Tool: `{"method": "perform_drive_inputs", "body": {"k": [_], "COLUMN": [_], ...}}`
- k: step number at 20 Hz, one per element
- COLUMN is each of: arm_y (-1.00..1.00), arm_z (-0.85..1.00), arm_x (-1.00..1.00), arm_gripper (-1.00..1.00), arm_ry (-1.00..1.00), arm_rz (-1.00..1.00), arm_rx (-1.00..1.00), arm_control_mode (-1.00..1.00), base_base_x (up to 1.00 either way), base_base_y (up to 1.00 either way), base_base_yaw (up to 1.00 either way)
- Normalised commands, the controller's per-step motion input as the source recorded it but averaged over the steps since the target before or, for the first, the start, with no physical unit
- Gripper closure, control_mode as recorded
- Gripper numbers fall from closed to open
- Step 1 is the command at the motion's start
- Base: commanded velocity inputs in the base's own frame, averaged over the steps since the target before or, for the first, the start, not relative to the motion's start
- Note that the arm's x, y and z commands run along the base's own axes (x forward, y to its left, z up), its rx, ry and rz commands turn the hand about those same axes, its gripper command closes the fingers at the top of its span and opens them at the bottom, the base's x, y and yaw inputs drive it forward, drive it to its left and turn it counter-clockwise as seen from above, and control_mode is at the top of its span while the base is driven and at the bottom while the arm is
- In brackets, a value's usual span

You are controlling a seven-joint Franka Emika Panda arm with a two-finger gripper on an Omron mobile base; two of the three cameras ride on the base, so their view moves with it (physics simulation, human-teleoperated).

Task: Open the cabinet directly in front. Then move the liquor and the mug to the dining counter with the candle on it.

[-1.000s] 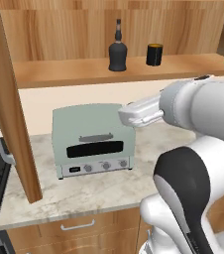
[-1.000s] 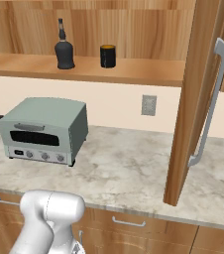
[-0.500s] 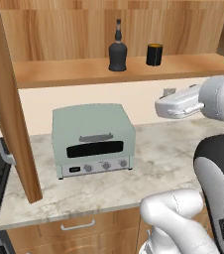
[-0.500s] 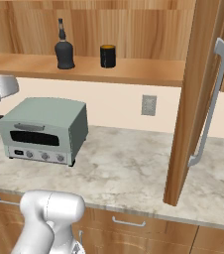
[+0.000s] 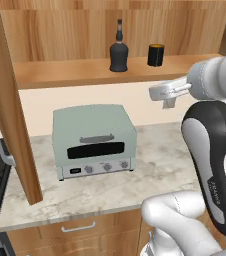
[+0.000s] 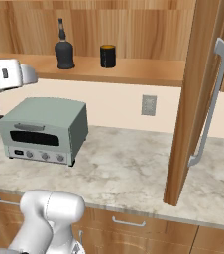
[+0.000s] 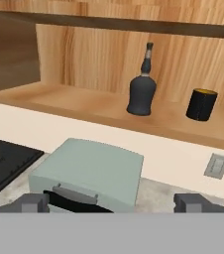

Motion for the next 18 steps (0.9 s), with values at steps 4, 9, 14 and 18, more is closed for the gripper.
{"method": "perform_drive_inputs", "body": {"k": [4, 9, 14, 18], "arm_y": [0.00, 0.00, 0.00, 0.00], "arm_z": [0.13, 0.04, 0.08, 0.03], "arm_x": [0.54, 0.34, 0.40, 0.16], "arm_gripper": [-1.00, -1.00, -1.00, -1.00], "arm_ry": [0.13, 0.01, 0.00, -0.06], "arm_rz": [-0.04, 0.00, -0.03, -0.12], "arm_rx": [0.00, 0.00, 0.00, 0.00], "arm_control_mode": [-1.00, -1.00, -1.00, -1.00], "base_base_x": [0.00, 0.00, 0.00, 0.00], "base_base_y": [0.00, 0.00, 0.00, 0.00], "base_base_yaw": [0.00, 0.00, 0.00, 0.00]}}
